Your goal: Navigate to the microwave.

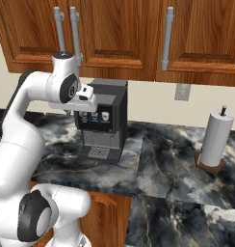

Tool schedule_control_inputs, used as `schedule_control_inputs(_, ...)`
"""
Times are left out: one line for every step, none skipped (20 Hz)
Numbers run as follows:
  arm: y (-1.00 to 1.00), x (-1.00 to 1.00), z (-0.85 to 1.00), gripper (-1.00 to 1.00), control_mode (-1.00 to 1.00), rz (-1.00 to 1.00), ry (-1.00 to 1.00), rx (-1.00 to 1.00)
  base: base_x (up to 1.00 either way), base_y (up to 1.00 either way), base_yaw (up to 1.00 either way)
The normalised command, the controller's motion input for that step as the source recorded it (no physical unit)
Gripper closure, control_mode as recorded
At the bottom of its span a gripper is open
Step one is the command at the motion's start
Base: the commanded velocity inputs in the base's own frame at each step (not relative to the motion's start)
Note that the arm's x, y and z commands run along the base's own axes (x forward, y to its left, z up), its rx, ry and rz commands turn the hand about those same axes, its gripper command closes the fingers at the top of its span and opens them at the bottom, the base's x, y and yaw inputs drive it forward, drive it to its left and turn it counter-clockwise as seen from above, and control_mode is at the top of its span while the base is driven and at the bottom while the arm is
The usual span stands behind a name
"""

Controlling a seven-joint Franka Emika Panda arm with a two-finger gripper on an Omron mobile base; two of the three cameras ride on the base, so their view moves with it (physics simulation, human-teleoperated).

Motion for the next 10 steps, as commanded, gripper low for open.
schedule_control_inputs(0.00, -0.04, 0.00, -1.00, -1.00, 0.00, 0.00, 0.00, 0.00, 0.00, 0.00)
schedule_control_inputs(0.00, -0.26, 0.00, -1.00, -1.00, 0.00, 0.00, 0.00, 0.00, 0.00, 0.00)
schedule_control_inputs(0.00, -0.43, 0.00, -1.00, -1.00, 0.00, 0.00, 0.00, 0.00, 0.00, 0.00)
schedule_control_inputs(0.00, -0.56, 0.00, -1.00, -1.00, 0.00, 0.03, 0.00, 0.00, 0.00, 0.00)
schedule_control_inputs(0.00, -0.72, 0.00, -1.00, -1.00, 0.00, 0.00, 0.00, 0.00, 0.00, 0.00)
schedule_control_inputs(0.00, -0.79, 0.00, -1.00, -1.00, 0.00, 0.00, 0.00, 0.00, 0.00, 0.00)
schedule_control_inputs(0.00, -0.90, 0.00, -1.00, -1.00, 0.00, 0.00, 0.00, 0.00, 0.00, 0.00)
schedule_control_inputs(0.00, -0.99, 0.00, -1.00, -1.00, 0.00, 0.00, 0.00, 0.00, 0.00, 0.00)
schedule_control_inputs(0.00, -0.95, 0.00, -1.00, -1.00, 0.00, 0.00, 0.00, 0.00, 0.00, 0.00)
schedule_control_inputs(0.00, -0.98, 0.00, -1.00, -1.00, 0.00, 0.00, 0.00, 0.00, 0.00, 0.00)
